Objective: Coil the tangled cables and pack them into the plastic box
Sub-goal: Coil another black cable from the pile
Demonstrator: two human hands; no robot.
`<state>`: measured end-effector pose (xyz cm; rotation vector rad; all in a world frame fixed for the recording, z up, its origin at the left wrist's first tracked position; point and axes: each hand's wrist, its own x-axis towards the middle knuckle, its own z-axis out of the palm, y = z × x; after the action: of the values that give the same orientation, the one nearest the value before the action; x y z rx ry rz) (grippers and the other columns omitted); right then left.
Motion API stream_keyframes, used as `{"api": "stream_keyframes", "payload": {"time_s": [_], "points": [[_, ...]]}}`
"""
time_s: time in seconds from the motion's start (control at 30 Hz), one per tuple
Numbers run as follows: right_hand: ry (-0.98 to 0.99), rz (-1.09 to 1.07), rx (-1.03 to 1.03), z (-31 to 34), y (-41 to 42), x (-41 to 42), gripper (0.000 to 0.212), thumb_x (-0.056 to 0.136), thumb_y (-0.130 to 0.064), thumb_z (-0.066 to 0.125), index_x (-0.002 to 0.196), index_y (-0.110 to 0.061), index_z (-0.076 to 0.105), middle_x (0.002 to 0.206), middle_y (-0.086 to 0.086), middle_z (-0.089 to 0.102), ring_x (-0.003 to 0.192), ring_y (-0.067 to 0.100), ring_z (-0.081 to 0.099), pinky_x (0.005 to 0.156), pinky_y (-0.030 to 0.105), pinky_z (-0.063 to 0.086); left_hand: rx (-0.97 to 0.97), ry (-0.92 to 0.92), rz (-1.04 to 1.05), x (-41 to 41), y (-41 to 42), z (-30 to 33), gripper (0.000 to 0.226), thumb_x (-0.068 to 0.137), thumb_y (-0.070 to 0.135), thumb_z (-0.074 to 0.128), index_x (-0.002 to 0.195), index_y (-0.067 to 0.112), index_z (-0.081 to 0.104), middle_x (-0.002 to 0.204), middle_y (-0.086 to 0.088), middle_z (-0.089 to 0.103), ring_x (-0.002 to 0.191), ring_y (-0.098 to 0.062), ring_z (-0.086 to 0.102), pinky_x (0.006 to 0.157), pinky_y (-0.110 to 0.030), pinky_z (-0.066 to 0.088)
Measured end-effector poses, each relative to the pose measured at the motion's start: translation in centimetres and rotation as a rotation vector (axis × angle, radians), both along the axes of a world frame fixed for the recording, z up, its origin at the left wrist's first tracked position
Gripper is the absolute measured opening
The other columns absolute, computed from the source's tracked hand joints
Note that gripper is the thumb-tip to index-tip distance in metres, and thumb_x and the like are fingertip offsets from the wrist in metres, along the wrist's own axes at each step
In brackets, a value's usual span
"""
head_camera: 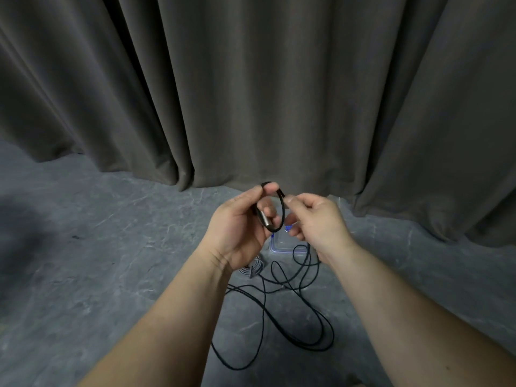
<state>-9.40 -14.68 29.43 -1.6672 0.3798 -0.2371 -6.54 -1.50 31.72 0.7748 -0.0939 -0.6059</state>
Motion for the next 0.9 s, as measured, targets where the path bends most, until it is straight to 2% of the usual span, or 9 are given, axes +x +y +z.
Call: {"api": "stream_keyframes", "payload": {"time_s": [0.13, 0.27, 0.4, 0.47, 0.53, 0.6, 0.73, 0.83, 0.9], "points": [[-0.026, 0.093, 0.04, -0.2, -1.0, -0.2, 0.021, 0.094, -0.008, 0.055, 0.081, -0.02, 0.065, 0.059, -0.003, 0.06, 0.044, 0.007, 0.046, 0.045, 0.017, 0.039, -0.154, 0.156, 0.151, 1.8, 1.9, 0.3, 0.025, 0.098, 0.022, 0.042, 0.088, 0.01, 0.062, 0.051, 0.009, 0.043, 0.046, -0.001, 0.047, 0.055, -0.017, 0.049], [0.039, 0.08, 0.004, -1.0, -3.0, -0.3, 0.022, 0.089, 0.003, 0.055, 0.081, -0.017, 0.058, 0.064, 0.002, 0.062, 0.048, 0.009, 0.046, 0.052, 0.025, 0.04, -0.266, 0.255, 0.351, 3.6, 4.5, 0.2, 0.028, 0.1, 0.025, 0.043, 0.084, 0.013, 0.062, 0.051, 0.01, 0.048, 0.046, 0.001, 0.052, 0.058, -0.016, 0.051], [0.086, 0.052, -0.576, -2.1, -2.9, -0.3, 0.016, 0.089, -0.013, 0.06, 0.079, -0.025, 0.06, 0.069, -0.002, 0.067, 0.06, 0.02, 0.057, 0.062, 0.033, 0.045, -0.209, 0.231, 0.357, 3.4, 4.4, 0.0, 0.026, 0.1, 0.026, 0.046, 0.083, 0.015, 0.063, 0.056, 0.01, 0.054, 0.053, 0.001, 0.059, 0.074, -0.021, 0.054], [0.107, 0.153, -0.862, -1.4, -1.7, -0.6, 0.013, 0.091, -0.022, 0.058, 0.092, -0.029, 0.068, 0.086, -0.006, 0.071, 0.08, 0.02, 0.064, 0.068, 0.028, 0.045, -0.111, 0.175, 0.346, 3.0, 3.6, 0.0, 0.025, 0.1, 0.023, 0.048, 0.084, 0.015, 0.065, 0.06, 0.009, 0.057, 0.059, -0.001, 0.063, 0.088, -0.025, 0.05], [0.075, 0.251, -1.029, -0.1, -0.5, -0.9, 0.019, 0.092, -0.025, 0.056, 0.103, -0.031, 0.07, 0.097, -0.01, 0.068, 0.091, 0.016, 0.06, 0.071, 0.023, 0.037, -0.006, 0.09, 0.354, 2.7, 2.7, -0.1, 0.022, 0.099, 0.02, 0.048, 0.086, 0.014, 0.064, 0.061, 0.006, 0.06, 0.065, -0.005, 0.066, 0.093, -0.027, 0.047], [0.031, 0.349, -1.032, 1.2, 0.2, -1.1, 0.02, 0.09, -0.025, 0.058, 0.103, -0.033, 0.071, 0.097, -0.013, 0.068, 0.091, 0.009, 0.059, 0.073, 0.02, 0.036, 0.076, 0.022, 0.352, 2.6, 2.2, -0.5, 0.019, 0.099, 0.017, 0.048, 0.089, 0.012, 0.064, 0.065, 0.003, 0.062, 0.07, -0.009, 0.066, 0.09, -0.026, 0.048], [0.029, 0.563, -0.905, 2.5, 0.9, -1.2, 0.017, 0.084, -0.023, 0.064, 0.095, -0.031, 0.074, 0.079, -0.021, 0.063, 0.081, -0.003, 0.058, 0.075, 0.014, 0.041, 0.212, -0.092, 0.311, 2.2, 1.9, -1.2, 0.016, 0.098, 0.011, 0.049, 0.1, 0.004, 0.063, 0.077, -0.006, 0.065, 0.083, -0.018, 0.063, 0.087, -0.027, 0.051], [-0.049, 0.639, -0.709, 2.9, 1.0, -1.2, 0.014, 0.085, -0.019, 0.067, 0.094, -0.025, 0.075, 0.08, -0.02, 0.062, 0.083, -0.001, 0.06, 0.079, 0.016, 0.046, 0.302, -0.126, 0.282, 1.7, 1.9, -1.2, 0.017, 0.097, 0.011, 0.05, 0.093, 0.004, 0.065, 0.072, -0.005, 0.068, 0.075, -0.017, 0.066, 0.076, -0.029, 0.055], [-0.149, 0.563, -0.602, 3.0, 0.8, -1.1, 0.013, 0.085, -0.016, 0.069, 0.092, -0.022, 0.076, 0.084, -0.013, 0.06, 0.082, 0.002, 0.059, 0.077, 0.015, 0.044, 0.352, -0.148, 0.236, 1.3, 1.8, -1.2, 0.017, 0.098, 0.012, 0.05, 0.092, 0.005, 0.065, 0.071, -0.006, 0.068, 0.068, -0.017, 0.065, 0.067, -0.028, 0.055]]}}
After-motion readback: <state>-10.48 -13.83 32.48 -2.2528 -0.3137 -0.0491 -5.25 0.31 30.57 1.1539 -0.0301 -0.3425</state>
